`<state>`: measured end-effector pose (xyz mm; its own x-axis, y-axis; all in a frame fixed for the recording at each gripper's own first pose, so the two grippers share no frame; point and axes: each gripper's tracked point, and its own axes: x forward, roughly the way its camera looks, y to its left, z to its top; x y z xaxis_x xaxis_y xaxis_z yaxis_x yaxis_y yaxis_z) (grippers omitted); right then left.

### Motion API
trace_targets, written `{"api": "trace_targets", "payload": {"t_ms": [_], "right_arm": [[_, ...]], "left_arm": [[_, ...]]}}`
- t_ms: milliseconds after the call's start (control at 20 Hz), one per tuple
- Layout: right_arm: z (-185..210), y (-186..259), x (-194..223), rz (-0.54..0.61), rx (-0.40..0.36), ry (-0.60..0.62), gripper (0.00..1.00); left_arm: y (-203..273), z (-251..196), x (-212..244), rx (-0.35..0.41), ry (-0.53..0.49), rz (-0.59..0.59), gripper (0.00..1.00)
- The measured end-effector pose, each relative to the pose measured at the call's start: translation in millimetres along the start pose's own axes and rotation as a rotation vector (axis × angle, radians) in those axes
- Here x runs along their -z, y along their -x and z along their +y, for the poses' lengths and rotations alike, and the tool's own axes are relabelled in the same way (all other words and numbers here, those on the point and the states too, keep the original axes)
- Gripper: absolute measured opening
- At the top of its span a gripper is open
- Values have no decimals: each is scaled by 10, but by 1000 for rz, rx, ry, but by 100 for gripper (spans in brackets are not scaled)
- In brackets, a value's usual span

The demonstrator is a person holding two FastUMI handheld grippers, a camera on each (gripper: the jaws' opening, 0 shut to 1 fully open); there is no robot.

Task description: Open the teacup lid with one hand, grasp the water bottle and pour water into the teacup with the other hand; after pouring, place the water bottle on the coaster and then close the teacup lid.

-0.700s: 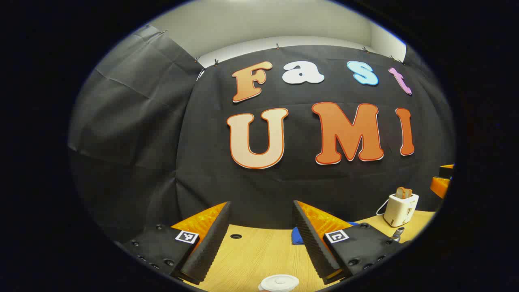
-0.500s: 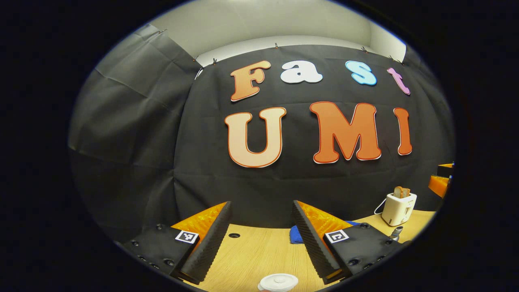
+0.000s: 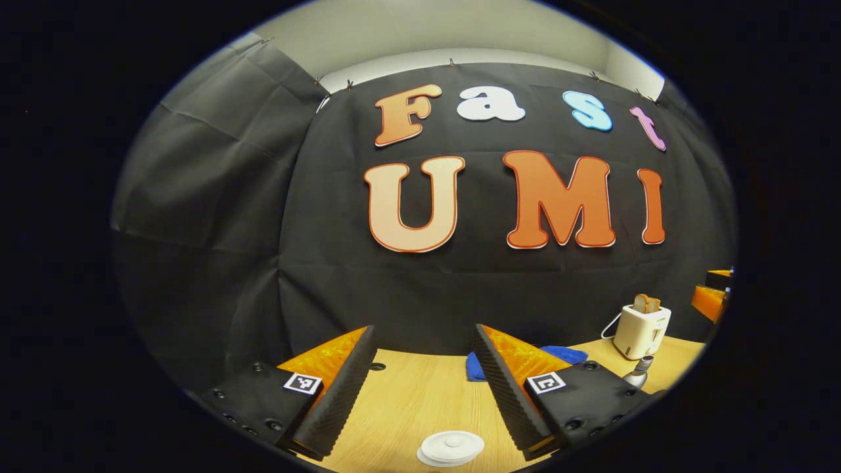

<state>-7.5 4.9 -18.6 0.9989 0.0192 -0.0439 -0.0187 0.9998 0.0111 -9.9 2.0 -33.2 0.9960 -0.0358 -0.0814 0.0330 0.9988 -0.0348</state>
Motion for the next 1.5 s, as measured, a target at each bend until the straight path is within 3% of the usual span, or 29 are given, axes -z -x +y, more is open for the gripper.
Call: {"api": "trace_targets", "payload": {"t_ms": [200, 350, 400, 650, 900, 1100, 1300, 1350, 1400, 1500], "right_arm": [[127, 54, 199, 34, -45, -20, 95], [269, 111, 451, 87, -103, -43, 96], [308, 127, 500, 94, -117, -40, 96], [583, 219, 787, 143, -219, -11, 96], [714, 198, 1139, 226, -246, 3, 96], [795, 174, 1327, 276, -266, 13, 96], [873, 182, 1516, 322, -291, 31, 96], [882, 179, 1557, 331, -292, 32, 96], [887, 177, 1594, 341, -295, 34, 96], [888, 169, 1643, 354, -297, 35, 96]], "left_arm": [[28, -91, 224, 31, -13, 47, 100], [31, -206, 528, 68, -41, 114, 94], [25, -234, 599, 76, -45, 131, 98], [1, -371, 1097, 144, -37, 248, 95], [61, -396, 1544, 164, -57, 364, 83], [128, -377, 1832, 162, -78, 442, 68], [146, -364, 2044, 166, -93, 500, 69], [129, -377, 2072, 167, -93, 507, 64], [149, -376, 2100, 166, -93, 511, 48], [111, -388, 2096, 170, -98, 509, 48]]}}
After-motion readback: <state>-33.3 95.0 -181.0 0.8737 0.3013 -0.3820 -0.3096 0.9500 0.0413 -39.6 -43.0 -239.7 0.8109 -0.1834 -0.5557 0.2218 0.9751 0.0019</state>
